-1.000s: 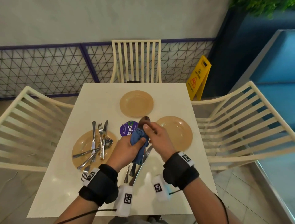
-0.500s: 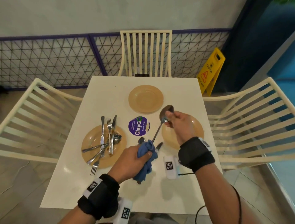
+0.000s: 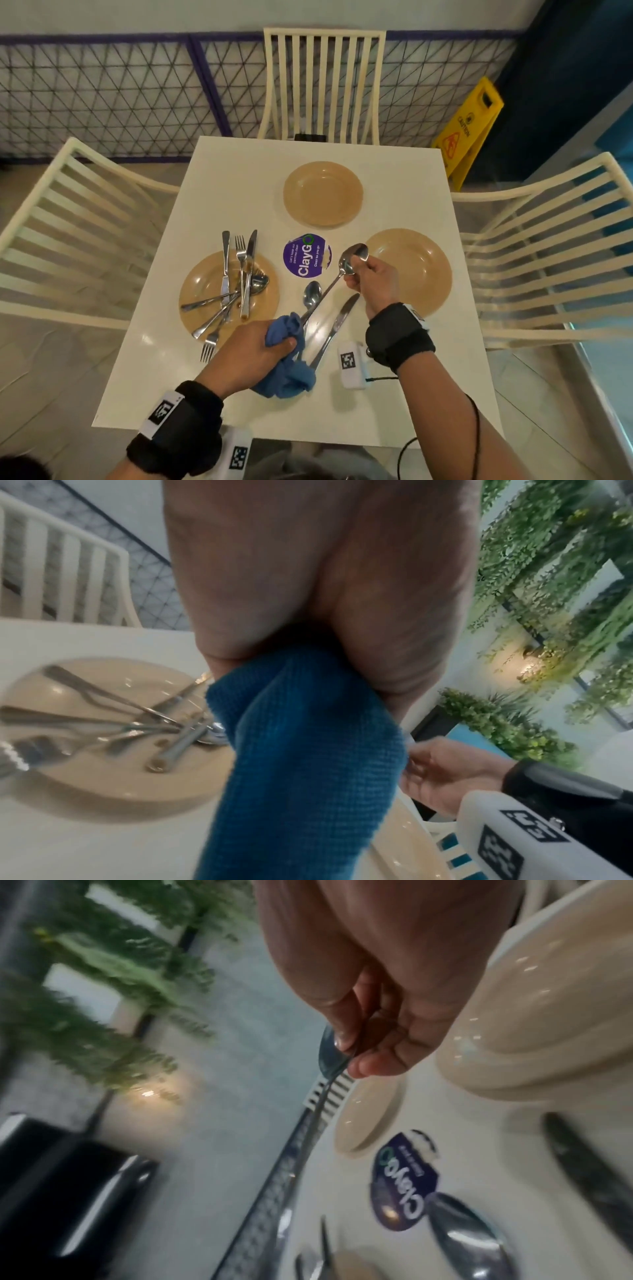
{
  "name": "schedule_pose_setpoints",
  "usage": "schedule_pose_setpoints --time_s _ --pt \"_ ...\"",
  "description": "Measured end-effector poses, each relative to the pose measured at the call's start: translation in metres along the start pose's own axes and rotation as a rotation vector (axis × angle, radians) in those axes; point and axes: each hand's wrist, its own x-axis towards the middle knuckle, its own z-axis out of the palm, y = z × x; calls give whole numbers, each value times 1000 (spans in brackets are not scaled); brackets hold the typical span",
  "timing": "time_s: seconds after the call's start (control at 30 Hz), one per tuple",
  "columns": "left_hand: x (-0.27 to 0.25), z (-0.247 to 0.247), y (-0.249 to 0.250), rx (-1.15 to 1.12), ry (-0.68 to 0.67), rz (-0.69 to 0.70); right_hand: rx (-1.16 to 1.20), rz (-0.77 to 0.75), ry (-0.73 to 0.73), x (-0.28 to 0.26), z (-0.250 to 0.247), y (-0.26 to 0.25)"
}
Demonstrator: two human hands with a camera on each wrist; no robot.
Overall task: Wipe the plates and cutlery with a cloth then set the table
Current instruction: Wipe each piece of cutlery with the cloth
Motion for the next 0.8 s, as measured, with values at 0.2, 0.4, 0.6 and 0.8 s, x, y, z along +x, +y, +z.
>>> schedule_pose_setpoints --time_s 0.2,0.4,0.6,0.8 --pt "-16 -24 -40 6 73 -103 -366 81 20 24 0 49" --pt "-14 -43 -56 -108 218 -154 -622 112 -63 22 18 80" --pt "-5 -55 -66 -218 306 -157 -795 144 -69 34 30 100" --pt "0 -65 -84 -289 319 -118 -943 83 33 29 40 80"
